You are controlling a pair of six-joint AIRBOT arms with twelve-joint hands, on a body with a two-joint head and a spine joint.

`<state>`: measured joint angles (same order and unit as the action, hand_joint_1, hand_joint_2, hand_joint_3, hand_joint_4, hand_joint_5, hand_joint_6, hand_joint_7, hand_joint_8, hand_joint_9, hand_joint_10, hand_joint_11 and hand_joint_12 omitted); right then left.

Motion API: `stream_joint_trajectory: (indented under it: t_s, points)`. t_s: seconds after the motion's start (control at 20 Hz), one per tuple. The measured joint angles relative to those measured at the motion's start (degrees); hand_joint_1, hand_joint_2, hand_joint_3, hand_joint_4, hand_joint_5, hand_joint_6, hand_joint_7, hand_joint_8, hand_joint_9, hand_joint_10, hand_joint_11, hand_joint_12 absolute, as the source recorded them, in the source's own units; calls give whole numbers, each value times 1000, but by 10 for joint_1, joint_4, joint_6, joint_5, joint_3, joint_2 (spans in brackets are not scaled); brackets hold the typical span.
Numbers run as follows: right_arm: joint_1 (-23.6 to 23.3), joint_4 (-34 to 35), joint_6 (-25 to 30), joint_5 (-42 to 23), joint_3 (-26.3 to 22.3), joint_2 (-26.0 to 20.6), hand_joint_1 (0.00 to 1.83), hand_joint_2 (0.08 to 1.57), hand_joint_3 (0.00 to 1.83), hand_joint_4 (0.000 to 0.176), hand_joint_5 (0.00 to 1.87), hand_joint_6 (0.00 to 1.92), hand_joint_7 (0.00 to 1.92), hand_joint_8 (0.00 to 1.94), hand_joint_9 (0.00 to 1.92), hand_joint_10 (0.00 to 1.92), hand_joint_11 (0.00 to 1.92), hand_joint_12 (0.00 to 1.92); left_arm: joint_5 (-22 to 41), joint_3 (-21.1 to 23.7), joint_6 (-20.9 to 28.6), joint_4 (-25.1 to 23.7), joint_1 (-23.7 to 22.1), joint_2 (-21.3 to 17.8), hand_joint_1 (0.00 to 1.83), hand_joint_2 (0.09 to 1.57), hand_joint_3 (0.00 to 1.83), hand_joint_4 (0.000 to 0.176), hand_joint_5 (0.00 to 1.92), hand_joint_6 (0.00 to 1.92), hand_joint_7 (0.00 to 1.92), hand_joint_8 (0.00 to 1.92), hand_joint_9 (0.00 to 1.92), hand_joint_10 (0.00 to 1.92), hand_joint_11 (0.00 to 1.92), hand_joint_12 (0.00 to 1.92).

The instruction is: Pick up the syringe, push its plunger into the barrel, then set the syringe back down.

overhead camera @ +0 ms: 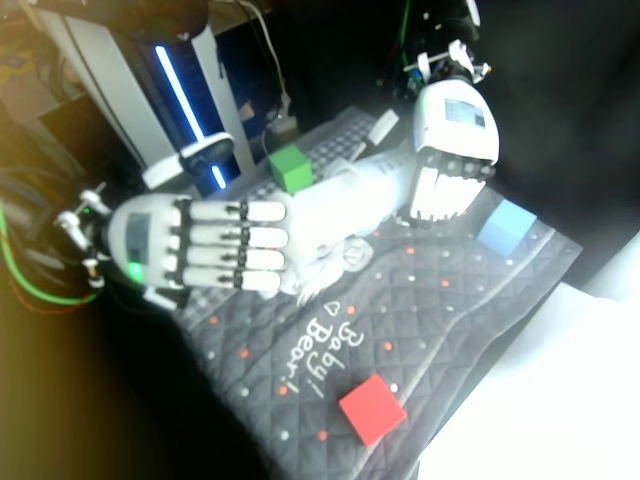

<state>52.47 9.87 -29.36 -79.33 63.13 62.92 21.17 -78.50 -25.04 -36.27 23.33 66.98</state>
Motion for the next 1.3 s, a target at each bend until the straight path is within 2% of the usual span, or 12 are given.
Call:
stream_joint_trajectory:
  t_s: [0.05, 0.1, 0.25, 0.45, 0.8, 0.9, 1.0, 1.05, 1.3]
  points:
    - [0, 2, 0, 0, 0, 2, 0, 970, 17, 0, 0, 0, 0, 0, 0, 0, 0, 0, -2, 0, 0, -3, -1, 0, 1447, 1271, 0, 0, 1321, 1921, 1579, 1921, 1641, 1921, 1645, 1921]
    - [0, 4, 1, 2, 0, 4, 0, 974, 18, 0, 5, 2, 0, 0, 0, 0, 0, 0, -4, 0, 0, -8, -1, 1, 1406, 1273, 0, 0, 1344, 1921, 1578, 1921, 1624, 1921, 1586, 1921]
    - [0, 7, 3, 3, 5, 8, 0, 966, 10, 0, 19, 7, 0, 0, 0, 0, 0, 0, -11, -1, 0, -11, -3, 3, 1407, 1284, 0, 0, 1297, 1921, 1527, 1921, 1603, 1921, 1635, 1921]
    - [0, 10, 7, 0, 6, 12, 0, 947, 0, 0, 23, 5, 0, 0, 0, 0, 0, 0, -17, 0, 0, -24, -10, 4, 1378, 1279, 0, 0, 1282, 1921, 1525, 1921, 1565, 1921, 1500, 1921]
    - [-4, 15, 9, -1, 9, 18, 0, 899, 0, 0, 30, 5, 0, 0, 0, 0, 0, 0, -30, -1, -2, -36, -18, 8, 1443, 1255, 0, 0, 1291, 1921, 1533, 1921, 1563, 1921, 1506, 1921]
    - [-8, 18, 10, 0, 10, 19, 0, 891, 0, 0, 36, 6, 0, 0, 0, 0, 0, 0, -35, -5, -2, -37, -23, 12, 1406, 1278, 0, 0, 1302, 1921, 1542, 1921, 1567, 1921, 1501, 1921]
    - [-8, 19, 10, -2, 11, 22, 0, 911, 0, 0, 29, 3, 0, 0, 0, 0, 0, 0, -38, -9, -2, -39, -24, 15, 1396, 1280, 0, 0, 1303, 1921, 1518, 1921, 1528, 1921, 1397, 1921]
    - [-8, 19, 11, -1, 12, 23, 0, 913, 0, 0, 23, 0, 0, 0, 0, 0, 0, 0, -40, -9, -3, -41, -25, 16, 1378, 1288, 0, 0, 1290, 1921, 1490, 1921, 1470, 1921, 1227, 1921]
    - [-12, 23, 11, -3, 13, 24, 0, 915, 0, 0, 38, 6, 0, 0, 0, 0, 22, 10, -49, -14, -3, -46, -36, 22, 1341, 1294, 0, 0, 1302, 1921, 1456, 1921, 1401, 1921, 1049, 1921]
